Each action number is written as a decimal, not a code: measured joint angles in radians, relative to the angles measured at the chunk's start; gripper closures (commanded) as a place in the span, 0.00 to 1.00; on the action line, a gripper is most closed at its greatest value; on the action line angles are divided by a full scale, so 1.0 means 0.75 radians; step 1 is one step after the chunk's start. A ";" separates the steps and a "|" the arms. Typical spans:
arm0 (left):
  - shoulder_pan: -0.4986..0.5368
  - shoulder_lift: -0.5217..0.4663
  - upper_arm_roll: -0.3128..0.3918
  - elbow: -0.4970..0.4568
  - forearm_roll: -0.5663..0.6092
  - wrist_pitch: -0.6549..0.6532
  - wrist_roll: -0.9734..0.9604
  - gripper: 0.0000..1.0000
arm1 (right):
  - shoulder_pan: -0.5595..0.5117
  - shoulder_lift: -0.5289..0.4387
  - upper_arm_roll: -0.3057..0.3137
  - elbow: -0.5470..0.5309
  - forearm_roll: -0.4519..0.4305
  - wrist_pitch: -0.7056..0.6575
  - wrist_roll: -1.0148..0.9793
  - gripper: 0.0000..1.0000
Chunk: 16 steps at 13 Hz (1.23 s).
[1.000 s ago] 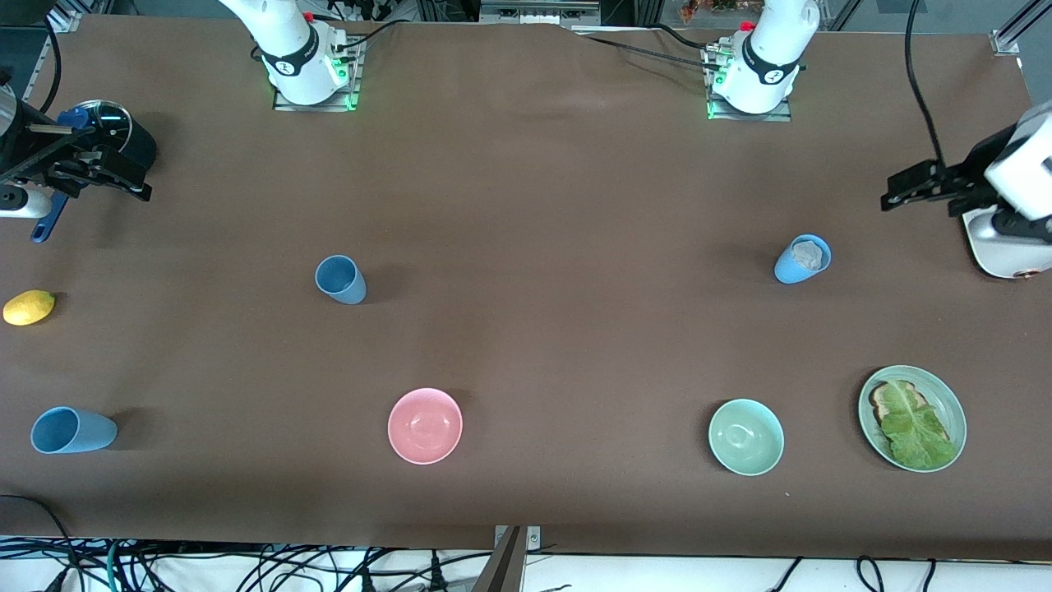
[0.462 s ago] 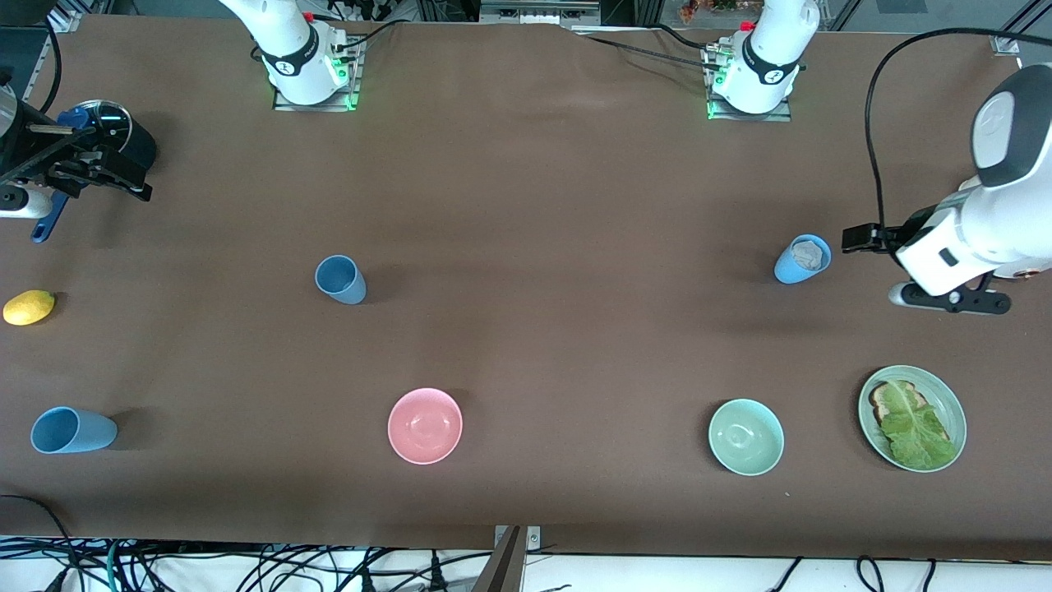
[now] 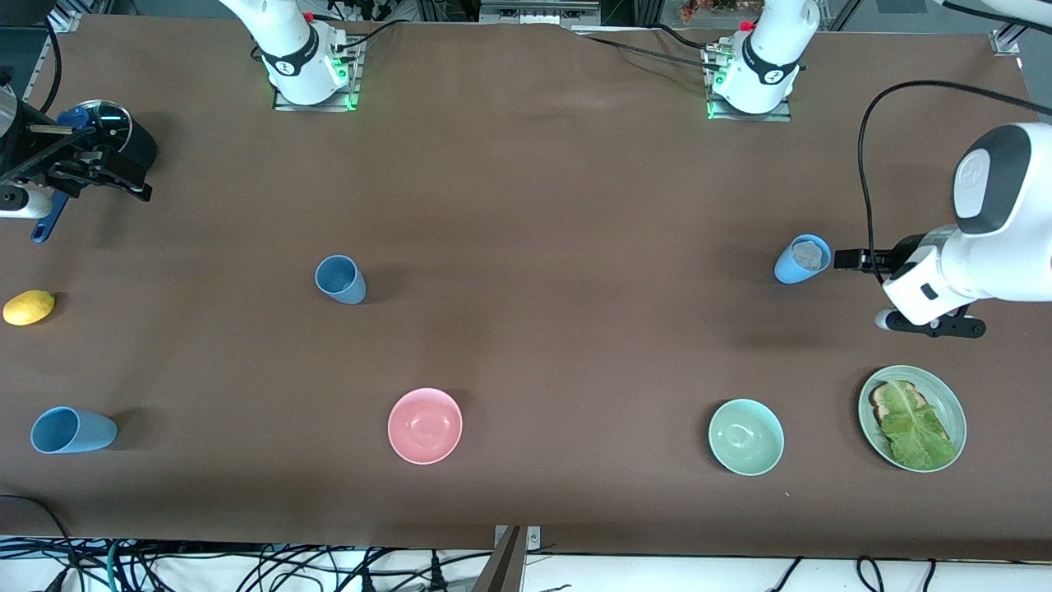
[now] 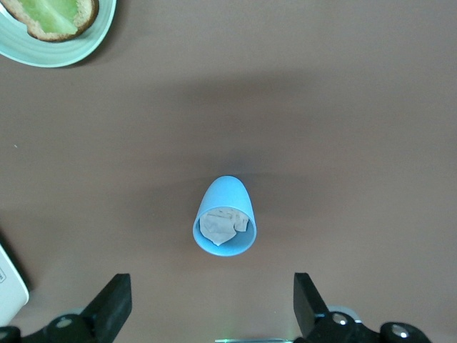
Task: Stack blue cups with both arms
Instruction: 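Reach the left gripper over the light blue cup holding tissue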
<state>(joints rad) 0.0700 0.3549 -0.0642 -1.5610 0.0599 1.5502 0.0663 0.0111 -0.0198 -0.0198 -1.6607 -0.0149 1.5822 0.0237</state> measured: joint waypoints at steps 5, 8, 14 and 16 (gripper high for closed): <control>0.042 -0.085 0.044 -0.369 -0.002 0.429 0.002 0.00 | 0.000 0.000 0.000 0.000 0.000 0.000 0.000 0.00; 0.040 -0.232 0.046 -0.638 -0.002 0.681 0.002 0.00 | 0.000 0.000 0.000 0.000 0.000 0.000 0.000 0.00; 0.096 -0.434 0.052 -1.071 -0.024 1.151 0.155 0.00 | 0.000 0.000 0.000 0.000 0.000 0.000 0.000 0.00; 0.128 -0.445 0.055 -1.191 -0.056 1.319 0.222 0.00 | 0.000 0.000 0.000 0.000 0.000 0.000 0.000 0.00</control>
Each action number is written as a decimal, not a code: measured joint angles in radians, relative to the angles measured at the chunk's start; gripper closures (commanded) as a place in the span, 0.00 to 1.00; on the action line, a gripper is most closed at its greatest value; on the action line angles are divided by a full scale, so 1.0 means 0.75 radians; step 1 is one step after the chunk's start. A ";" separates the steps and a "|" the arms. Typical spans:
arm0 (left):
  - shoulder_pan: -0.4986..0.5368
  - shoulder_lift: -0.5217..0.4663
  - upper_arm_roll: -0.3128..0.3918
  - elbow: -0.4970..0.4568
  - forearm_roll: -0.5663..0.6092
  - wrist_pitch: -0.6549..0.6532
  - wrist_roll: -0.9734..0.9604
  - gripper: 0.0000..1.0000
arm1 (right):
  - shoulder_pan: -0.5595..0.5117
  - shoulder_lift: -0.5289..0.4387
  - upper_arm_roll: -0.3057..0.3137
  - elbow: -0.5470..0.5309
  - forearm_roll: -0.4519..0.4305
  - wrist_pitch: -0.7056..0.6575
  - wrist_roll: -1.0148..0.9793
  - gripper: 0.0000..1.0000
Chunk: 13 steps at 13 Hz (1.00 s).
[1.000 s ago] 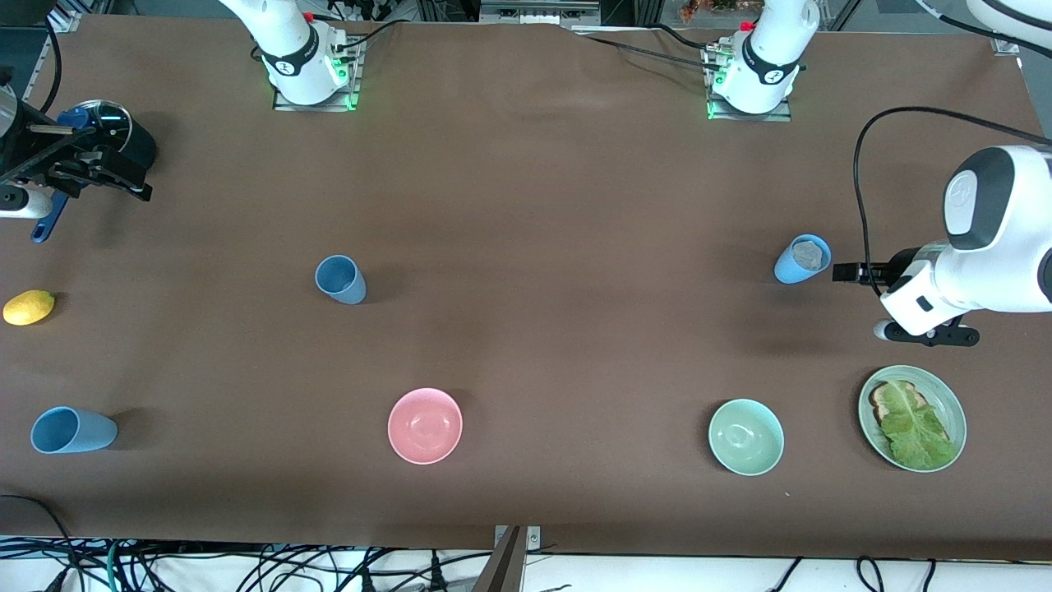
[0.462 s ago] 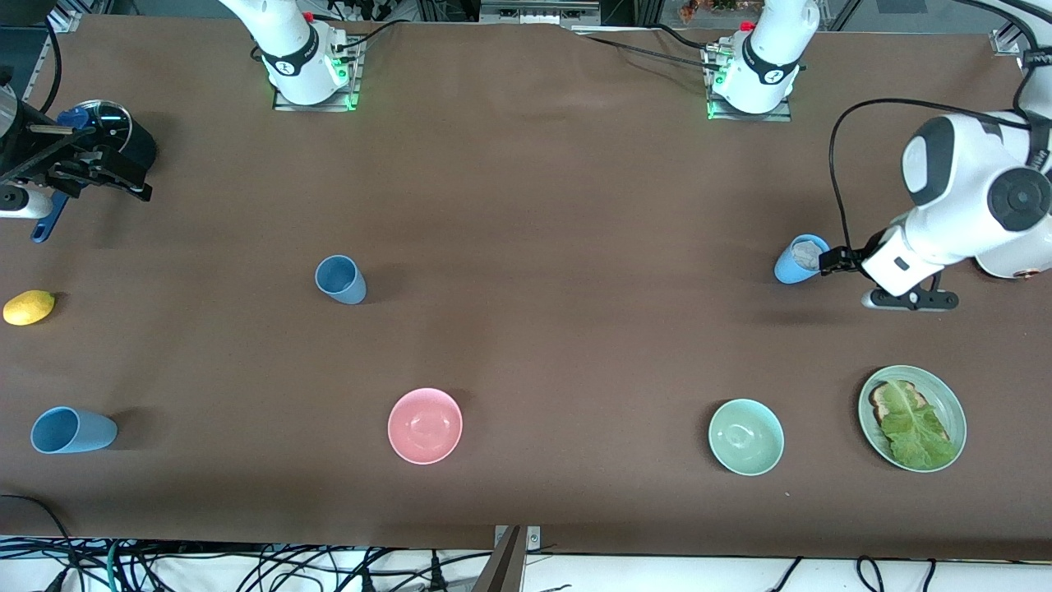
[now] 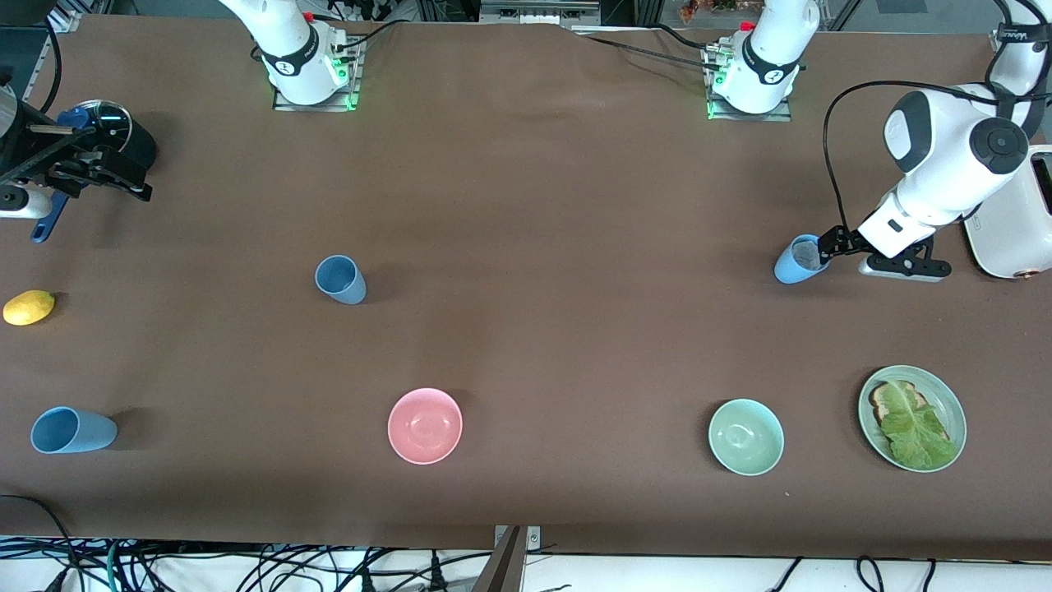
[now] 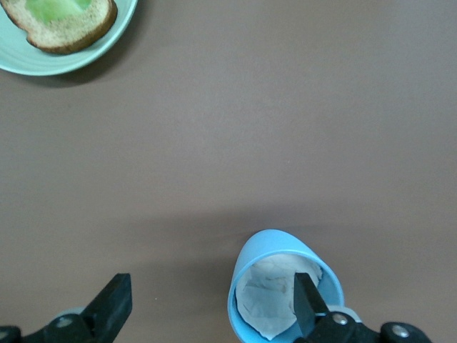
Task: Stack blue cups with both arms
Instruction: 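Reach the left gripper over the light blue cup holding tissue, then lower the left gripper and close it on the cup rim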
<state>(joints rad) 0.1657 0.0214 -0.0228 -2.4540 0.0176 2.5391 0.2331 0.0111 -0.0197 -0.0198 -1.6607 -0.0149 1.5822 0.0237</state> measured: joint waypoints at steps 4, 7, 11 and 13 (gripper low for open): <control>0.001 -0.021 -0.004 -0.086 -0.001 0.099 0.007 0.00 | 0.000 0.000 0.000 0.000 0.000 0.000 0.000 0.00; -0.001 -0.040 -0.005 -0.121 -0.001 0.140 0.008 0.00 | 0.000 0.000 0.000 0.000 0.000 0.000 0.000 0.00; -0.005 -0.041 -0.006 -0.178 -0.001 0.234 0.010 0.00 | 0.000 0.000 0.000 0.000 0.000 0.000 0.000 0.00; -0.005 -0.041 -0.006 -0.187 -0.001 0.248 0.010 0.00 | 0.000 0.000 0.000 0.000 0.000 0.000 0.000 0.00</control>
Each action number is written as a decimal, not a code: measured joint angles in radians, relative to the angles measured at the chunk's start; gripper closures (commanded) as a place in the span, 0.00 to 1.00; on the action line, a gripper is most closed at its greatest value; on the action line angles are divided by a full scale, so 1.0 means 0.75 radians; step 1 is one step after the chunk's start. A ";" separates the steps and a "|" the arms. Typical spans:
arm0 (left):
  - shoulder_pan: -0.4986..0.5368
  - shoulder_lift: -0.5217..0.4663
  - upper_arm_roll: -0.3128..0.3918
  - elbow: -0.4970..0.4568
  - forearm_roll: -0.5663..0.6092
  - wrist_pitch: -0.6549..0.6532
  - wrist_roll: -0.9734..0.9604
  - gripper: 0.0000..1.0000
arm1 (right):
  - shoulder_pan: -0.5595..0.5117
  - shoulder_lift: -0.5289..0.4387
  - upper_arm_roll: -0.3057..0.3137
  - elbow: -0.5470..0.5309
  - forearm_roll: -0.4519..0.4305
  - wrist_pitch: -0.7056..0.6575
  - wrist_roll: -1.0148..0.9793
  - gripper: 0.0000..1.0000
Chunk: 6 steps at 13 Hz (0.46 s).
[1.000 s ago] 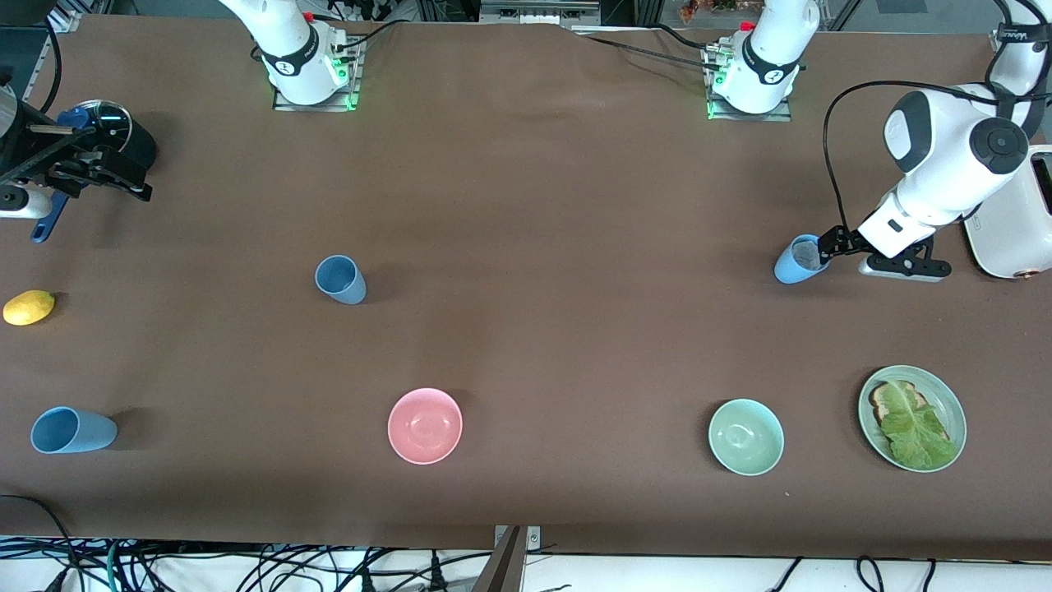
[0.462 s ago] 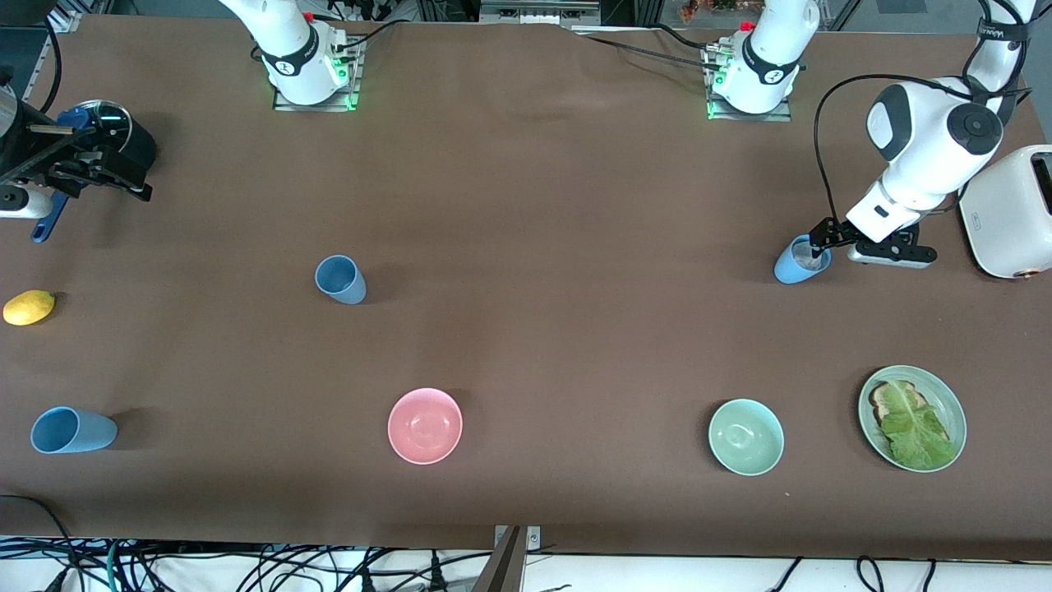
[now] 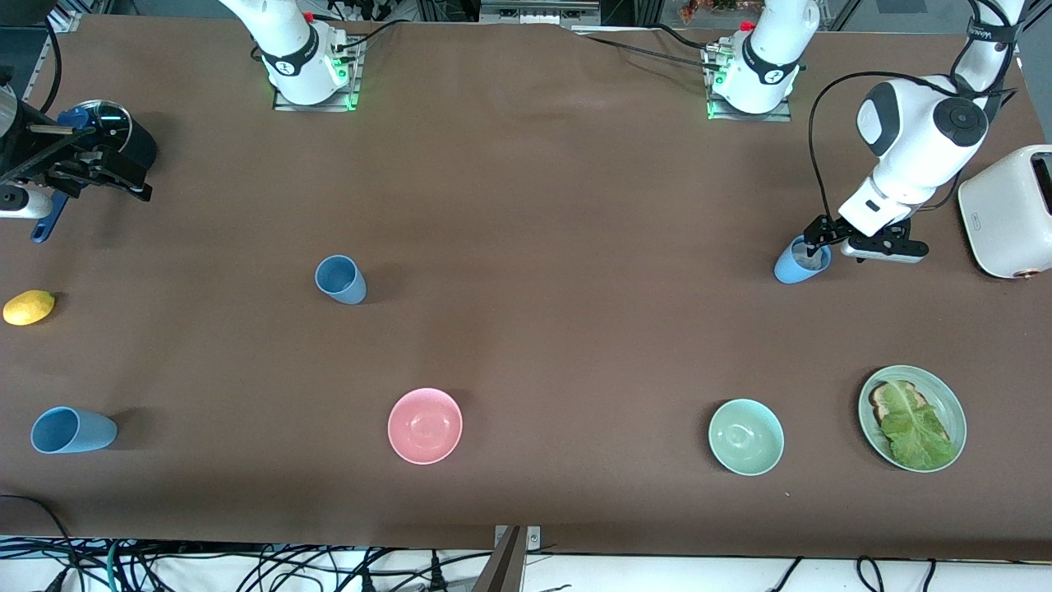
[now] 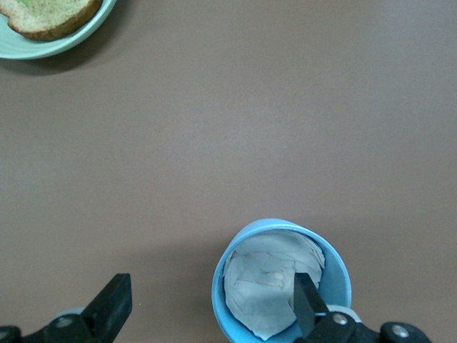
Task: Stack blue cups with both arms
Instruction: 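Lower the left gripper and close it on the cup rim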
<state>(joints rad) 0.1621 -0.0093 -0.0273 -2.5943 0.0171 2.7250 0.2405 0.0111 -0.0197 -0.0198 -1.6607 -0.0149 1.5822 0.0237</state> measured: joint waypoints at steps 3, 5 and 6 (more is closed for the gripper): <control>-0.002 0.001 0.000 -0.008 0.000 0.027 0.001 0.00 | 0.000 0.000 0.000 0.000 0.000 0.000 0.000 0.00; -0.006 0.008 0.000 -0.030 0.000 0.070 0.001 0.00 | 0.000 0.000 0.000 0.000 0.000 0.000 0.000 0.00; -0.007 0.012 0.000 -0.039 0.000 0.086 0.001 0.00 | 0.000 0.000 0.000 0.000 0.000 0.000 0.000 0.00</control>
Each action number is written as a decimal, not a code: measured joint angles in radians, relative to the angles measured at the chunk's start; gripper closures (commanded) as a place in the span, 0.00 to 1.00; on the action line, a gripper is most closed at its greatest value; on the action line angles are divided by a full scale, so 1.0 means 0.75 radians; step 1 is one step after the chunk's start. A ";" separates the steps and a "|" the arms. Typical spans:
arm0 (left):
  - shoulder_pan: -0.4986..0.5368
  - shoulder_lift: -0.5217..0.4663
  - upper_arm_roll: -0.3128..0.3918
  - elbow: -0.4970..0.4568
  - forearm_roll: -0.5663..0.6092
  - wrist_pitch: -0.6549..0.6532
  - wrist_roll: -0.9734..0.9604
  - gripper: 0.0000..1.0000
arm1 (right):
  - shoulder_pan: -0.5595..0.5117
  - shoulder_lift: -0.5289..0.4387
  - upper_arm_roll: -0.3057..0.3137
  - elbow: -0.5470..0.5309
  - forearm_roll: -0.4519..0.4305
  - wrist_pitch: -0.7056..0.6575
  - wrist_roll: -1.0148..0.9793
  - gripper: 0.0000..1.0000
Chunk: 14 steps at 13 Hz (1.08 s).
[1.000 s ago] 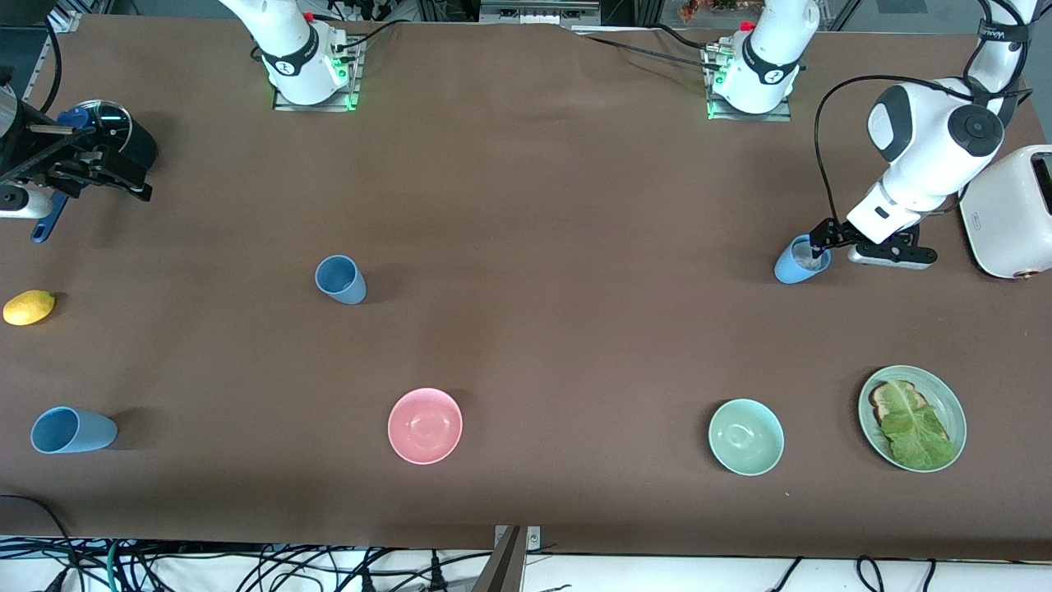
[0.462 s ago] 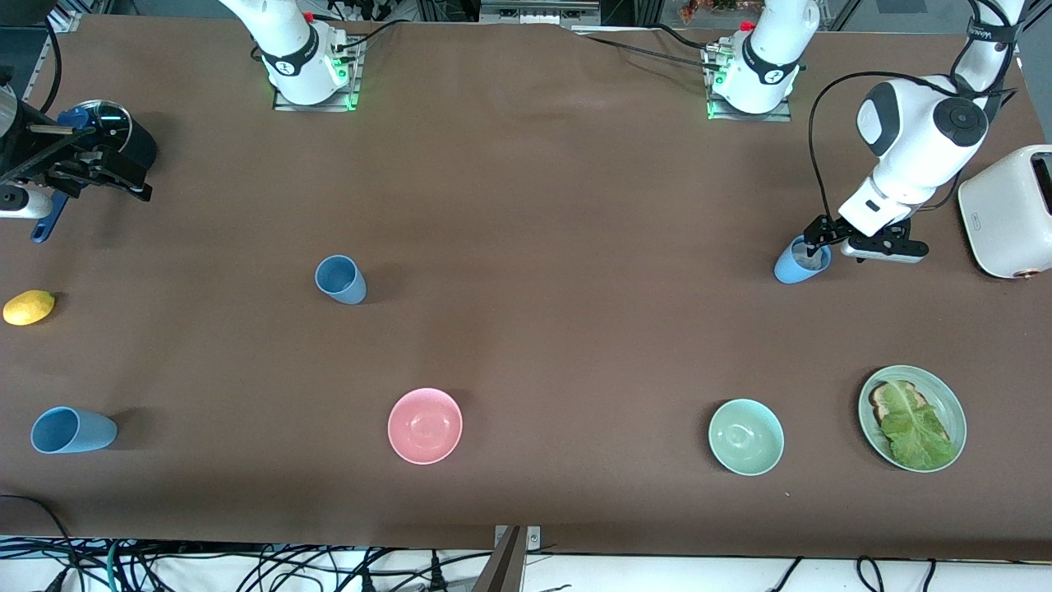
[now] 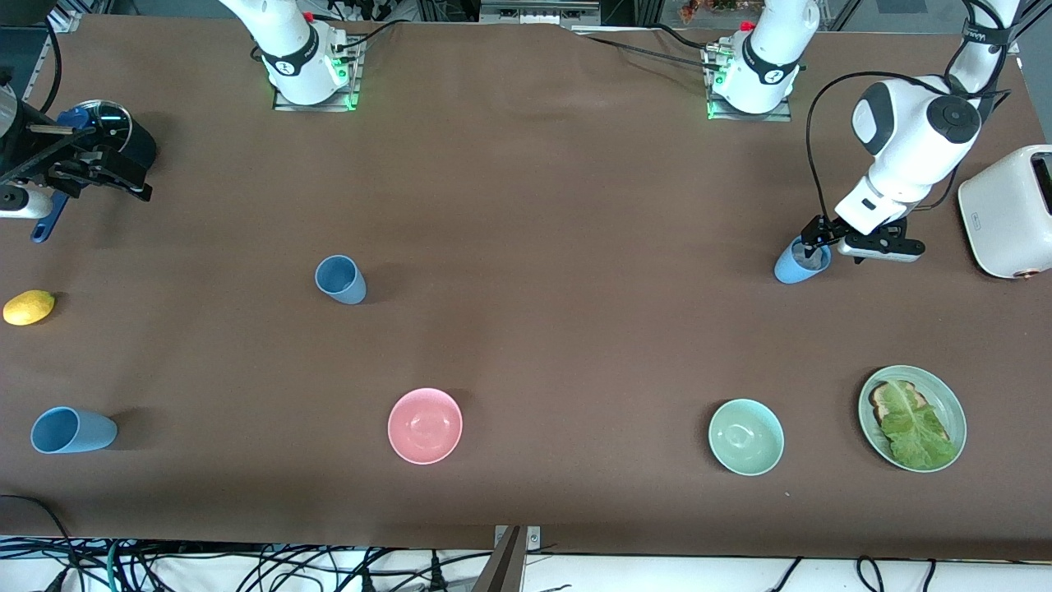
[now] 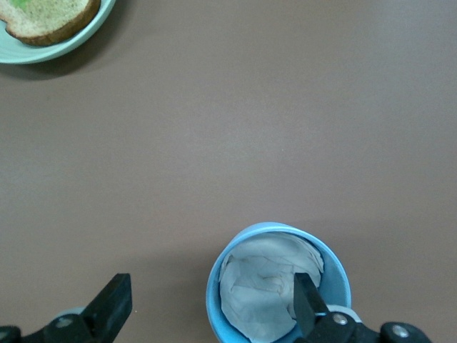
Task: Stack blue cups with both arms
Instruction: 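Lower the left gripper and close it on the cup rim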
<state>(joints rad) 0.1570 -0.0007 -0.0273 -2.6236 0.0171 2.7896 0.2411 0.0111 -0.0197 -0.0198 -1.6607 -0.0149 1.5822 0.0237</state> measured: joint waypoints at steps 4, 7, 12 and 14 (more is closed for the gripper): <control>-0.008 0.004 0.000 -0.016 0.000 0.029 0.001 0.00 | 0.000 0.000 0.000 0.000 0.000 0.000 0.000 0.00; -0.031 -0.012 0.000 -0.040 0.000 0.051 0.001 0.00 | 0.000 0.000 0.000 0.000 0.000 0.000 0.000 0.00; -0.042 -0.047 0.000 -0.102 0.000 0.129 0.005 0.00 | 0.000 0.000 0.000 0.000 0.000 0.000 0.000 0.00; -0.033 -0.040 0.003 -0.118 0.000 0.177 0.050 0.00 | 0.000 0.000 0.000 0.000 0.000 0.000 0.000 0.00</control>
<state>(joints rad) 0.1324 -0.0304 -0.0253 -2.7120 0.0172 2.9227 0.2786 0.0112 -0.0197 -0.0198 -1.6607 -0.0149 1.5821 0.0237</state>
